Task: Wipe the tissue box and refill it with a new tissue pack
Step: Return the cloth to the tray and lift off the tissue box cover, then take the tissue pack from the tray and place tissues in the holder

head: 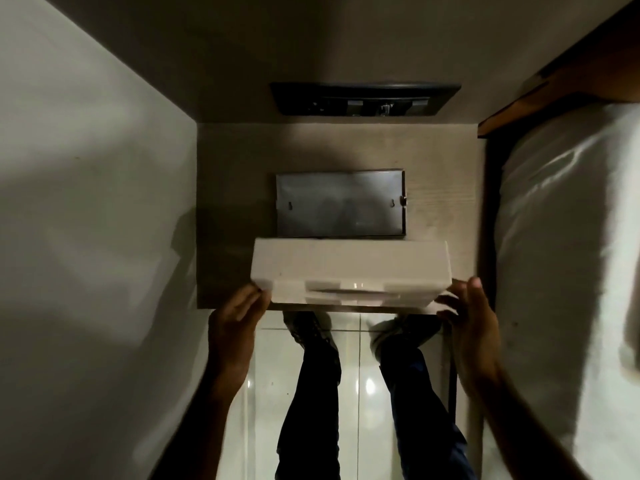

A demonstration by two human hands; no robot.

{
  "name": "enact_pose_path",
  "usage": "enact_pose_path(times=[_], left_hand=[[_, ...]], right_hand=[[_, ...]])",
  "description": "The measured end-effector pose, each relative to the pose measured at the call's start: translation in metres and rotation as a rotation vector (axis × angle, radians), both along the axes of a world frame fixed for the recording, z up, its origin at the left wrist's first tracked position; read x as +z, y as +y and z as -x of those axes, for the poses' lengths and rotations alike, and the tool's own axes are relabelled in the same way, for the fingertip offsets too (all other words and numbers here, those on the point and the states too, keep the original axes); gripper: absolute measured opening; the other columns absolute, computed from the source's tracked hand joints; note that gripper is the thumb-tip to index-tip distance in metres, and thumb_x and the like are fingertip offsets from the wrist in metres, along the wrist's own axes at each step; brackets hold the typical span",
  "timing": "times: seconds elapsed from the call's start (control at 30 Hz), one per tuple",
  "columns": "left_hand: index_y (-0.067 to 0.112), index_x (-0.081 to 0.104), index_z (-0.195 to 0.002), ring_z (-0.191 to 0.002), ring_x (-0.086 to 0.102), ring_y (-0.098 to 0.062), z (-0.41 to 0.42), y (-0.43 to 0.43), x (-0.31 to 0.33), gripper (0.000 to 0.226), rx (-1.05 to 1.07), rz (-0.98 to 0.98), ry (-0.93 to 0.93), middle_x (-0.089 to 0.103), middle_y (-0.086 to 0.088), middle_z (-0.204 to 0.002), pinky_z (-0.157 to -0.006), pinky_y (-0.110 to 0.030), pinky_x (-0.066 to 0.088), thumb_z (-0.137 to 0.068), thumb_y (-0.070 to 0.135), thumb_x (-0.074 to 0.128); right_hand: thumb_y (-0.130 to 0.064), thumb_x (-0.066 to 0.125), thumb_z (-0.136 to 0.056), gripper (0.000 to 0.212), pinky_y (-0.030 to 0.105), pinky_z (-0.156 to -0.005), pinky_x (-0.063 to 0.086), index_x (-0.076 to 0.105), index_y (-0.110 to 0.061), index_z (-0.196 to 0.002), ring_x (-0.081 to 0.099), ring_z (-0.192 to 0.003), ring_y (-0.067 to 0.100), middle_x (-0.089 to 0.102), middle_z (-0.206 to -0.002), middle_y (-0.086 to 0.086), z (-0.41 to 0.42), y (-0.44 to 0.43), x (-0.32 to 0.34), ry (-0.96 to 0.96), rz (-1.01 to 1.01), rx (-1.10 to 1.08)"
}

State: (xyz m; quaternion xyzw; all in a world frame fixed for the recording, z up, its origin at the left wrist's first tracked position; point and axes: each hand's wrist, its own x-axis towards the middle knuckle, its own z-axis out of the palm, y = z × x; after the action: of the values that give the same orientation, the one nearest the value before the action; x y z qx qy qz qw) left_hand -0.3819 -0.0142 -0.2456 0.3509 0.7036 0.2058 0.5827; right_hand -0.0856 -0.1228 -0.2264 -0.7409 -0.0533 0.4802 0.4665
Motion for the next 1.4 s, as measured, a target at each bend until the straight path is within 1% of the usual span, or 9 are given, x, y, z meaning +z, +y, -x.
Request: enact_pose_path(times=[0.1,0.27,0.43,0.53,0.73,0.93,1.13,1.33,1.4], left_hand=[[0.026,0.066,-0.099,-0.113,0.064,-0.021,0.014,-0.013,-0.003,0.018,0.085,0.073,-0.05,0.072,0.008,-0.1,-0.086,-0.023,0.051,-0.098,0.016,0.051],[0.028,0.07,-0.103,-0.117,0.062,-0.025,0.011,-0.017,0.001,0.022,0.162,0.072,-0.163,0.069,-0.005,-0.121,-0.1,-0.046,0.047,-0.087,0.039,0.059],[0.037,0.063,-0.106,-0.104,0.066,-0.009,0.003,-0.018,-0.017,0.033,-0.012,-0.002,-0.019,0.07,0.017,-0.105,-0.075,-0.02,0.056,-0.075,0.039,0.074],[0.033,0.061,-0.114,-0.104,0.065,-0.003,-0.001,-0.016,-0.03,0.034,-0.065,-0.015,0.03,0.068,0.023,-0.105,-0.07,-0.009,0.052,-0.083,0.027,0.073],[0.021,0.06,-0.122,-0.109,0.063,-0.017,-0.006,0.001,-0.05,0.035,-0.035,0.005,0.066,0.063,0.007,-0.116,-0.08,-0.024,0.057,-0.088,0.024,0.069],[0.031,0.062,-0.113,-0.116,0.06,-0.024,-0.013,0.006,-0.051,0.027,-0.011,0.02,0.103,0.06,-0.004,-0.129,-0.097,-0.046,0.053,-0.089,0.019,0.068],[0.02,0.06,-0.122,-0.117,0.058,-0.029,-0.062,0.011,-0.011,0.033,0.076,-0.077,0.442,0.06,-0.006,-0.127,-0.087,-0.039,0.049,-0.09,0.015,0.065],[0.029,0.056,-0.125,-0.113,0.05,0.018,-0.22,-0.04,0.099,0.045,-0.499,-0.401,0.121,0.056,0.006,-0.135,-0.086,0.0,0.041,-0.088,0.007,0.067],[0.029,0.054,-0.133,-0.123,0.048,0.01,-0.28,-0.068,0.131,0.05,-0.728,-0.505,0.047,0.053,0.009,-0.141,-0.096,-0.006,0.041,-0.087,0.019,0.07]], right_hand=[[-0.074,0.053,-0.082,0.059,0.03,-0.079,0.061,0.076,-0.028,-0.108,0.073,-0.1,0.021,0.077,-0.107,0.006,0.003,-0.02,0.001,0.102,-0.034,0.024],[-0.048,0.057,-0.087,0.039,0.043,-0.086,0.058,0.069,-0.02,-0.112,0.07,-0.106,0.026,0.074,-0.112,0.003,0.008,-0.027,-0.012,0.111,-0.053,0.019],[-0.028,0.05,-0.098,0.022,0.026,-0.079,0.06,0.066,-0.022,-0.112,0.07,-0.107,0.019,0.074,-0.111,-0.004,0.007,-0.024,-0.035,0.121,-0.046,-0.003],[-0.035,0.053,-0.092,0.029,0.027,-0.079,0.061,0.064,-0.017,-0.111,0.068,-0.107,0.022,0.073,-0.11,0.0,0.003,-0.016,-0.043,0.133,-0.054,0.001],[-0.023,0.053,-0.099,0.03,0.041,-0.087,0.057,0.057,-0.002,-0.12,0.063,-0.108,0.029,0.065,-0.118,0.017,-0.002,0.001,-0.061,0.066,-0.019,0.055],[-0.018,0.058,-0.097,0.009,0.019,-0.067,0.056,0.065,-0.016,-0.104,0.067,-0.091,0.009,0.07,-0.097,-0.011,-0.003,0.003,-0.071,0.046,-0.015,0.021],[-0.027,0.068,-0.094,0.028,0.023,-0.091,0.055,0.061,-0.032,-0.121,0.066,-0.109,0.0,0.069,-0.116,-0.022,-0.018,-0.018,-0.017,-0.251,0.002,0.141],[-0.025,0.064,-0.094,0.025,0.017,-0.09,0.053,0.062,-0.034,-0.118,0.067,-0.111,0.002,0.066,-0.121,-0.022,-0.081,-0.072,0.103,-0.64,-0.109,0.055],[-0.022,0.064,-0.096,0.019,0.016,-0.081,0.056,0.064,-0.032,-0.112,0.07,-0.103,0.001,0.07,-0.115,-0.02,-0.111,-0.101,0.131,-0.684,-0.056,-0.059]])
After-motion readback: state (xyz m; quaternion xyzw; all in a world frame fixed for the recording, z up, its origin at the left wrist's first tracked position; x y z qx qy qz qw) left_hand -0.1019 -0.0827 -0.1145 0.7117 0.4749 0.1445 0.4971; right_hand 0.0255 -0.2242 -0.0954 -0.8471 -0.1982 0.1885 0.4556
